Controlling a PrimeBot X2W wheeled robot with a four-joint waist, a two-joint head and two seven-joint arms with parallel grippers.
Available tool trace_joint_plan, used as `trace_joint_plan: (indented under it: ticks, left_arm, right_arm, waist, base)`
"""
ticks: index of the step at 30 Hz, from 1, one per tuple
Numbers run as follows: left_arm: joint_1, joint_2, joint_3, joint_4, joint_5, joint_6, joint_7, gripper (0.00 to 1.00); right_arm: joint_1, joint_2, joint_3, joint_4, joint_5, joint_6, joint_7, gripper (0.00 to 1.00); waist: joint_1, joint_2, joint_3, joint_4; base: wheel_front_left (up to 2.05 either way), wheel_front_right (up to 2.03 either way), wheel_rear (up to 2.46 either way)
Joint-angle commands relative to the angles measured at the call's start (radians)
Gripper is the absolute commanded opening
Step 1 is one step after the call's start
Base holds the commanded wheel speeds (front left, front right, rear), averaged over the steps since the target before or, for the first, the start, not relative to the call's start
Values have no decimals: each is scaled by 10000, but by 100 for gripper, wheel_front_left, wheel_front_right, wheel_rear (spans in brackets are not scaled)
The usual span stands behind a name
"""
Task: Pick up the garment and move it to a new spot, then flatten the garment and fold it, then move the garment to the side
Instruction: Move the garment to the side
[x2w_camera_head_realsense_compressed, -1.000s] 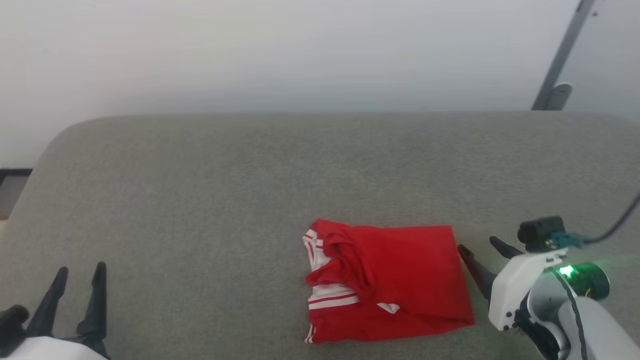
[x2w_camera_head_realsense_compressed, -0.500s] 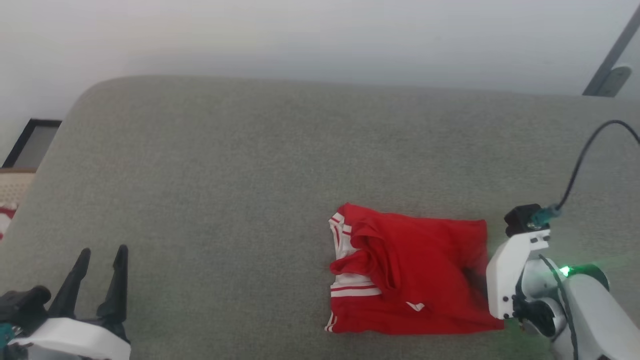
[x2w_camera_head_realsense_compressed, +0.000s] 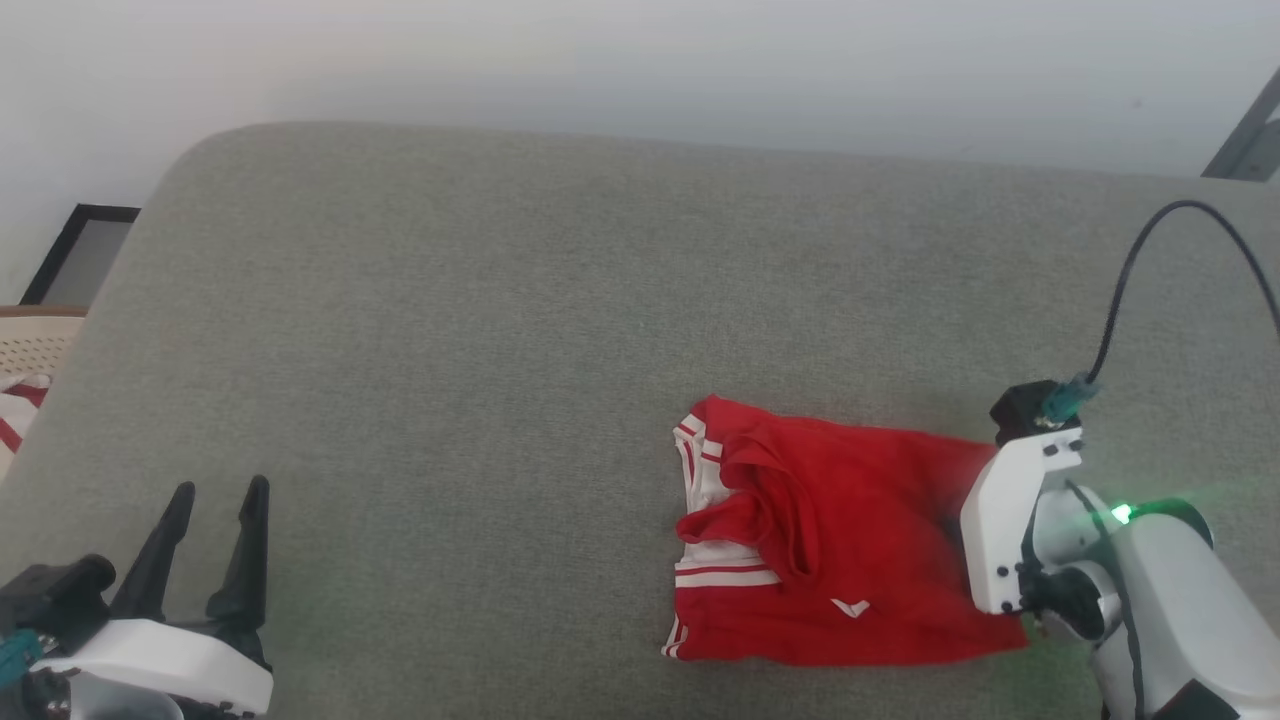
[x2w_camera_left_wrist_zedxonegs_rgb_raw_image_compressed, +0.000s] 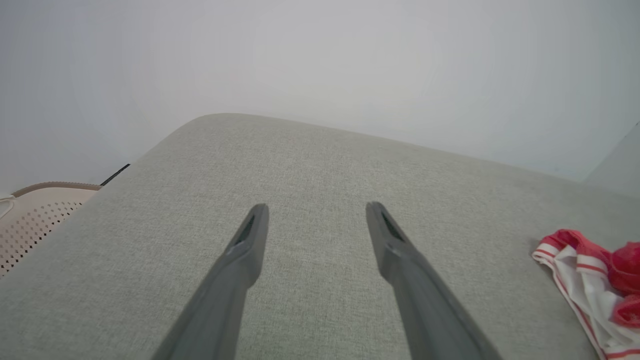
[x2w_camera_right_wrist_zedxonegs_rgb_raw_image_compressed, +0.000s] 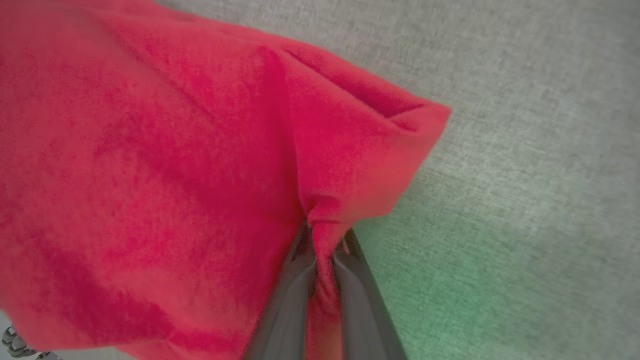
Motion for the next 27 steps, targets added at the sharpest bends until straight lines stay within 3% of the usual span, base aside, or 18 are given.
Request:
trace_joint_plan:
  ticks: [1,10,16,27]
  left_arm:
    - [-220,-29,46,-49,-16,-24,-39,100]
    - [-708,-121,-156,-225,194,-24,-39,100]
    - [-1272,-220,-581,-323,341,-25,-39,100]
    - [-2789,-34,-1520,-384,345,-25,-41,100]
  right_arm:
    - [-86,-25,-169,-49,-142,-18,36,0]
    - [-751,-534,-790,-717,-379,-15,211,0]
    - [-1600,-1329,-1321,-750,-762,-13,114,0]
    - [-3474,-2773,-1532,235,-1685,-10,-932,0]
  waist:
    - [0,0,42,-101]
    - [0,0,271,-612]
    - [0,0,613,-1161]
    - [0,0,1549,-2305]
  base:
    - [0,0,0]
    - [0,0,0]
    - [0,0,0]
    - [0,0,0]
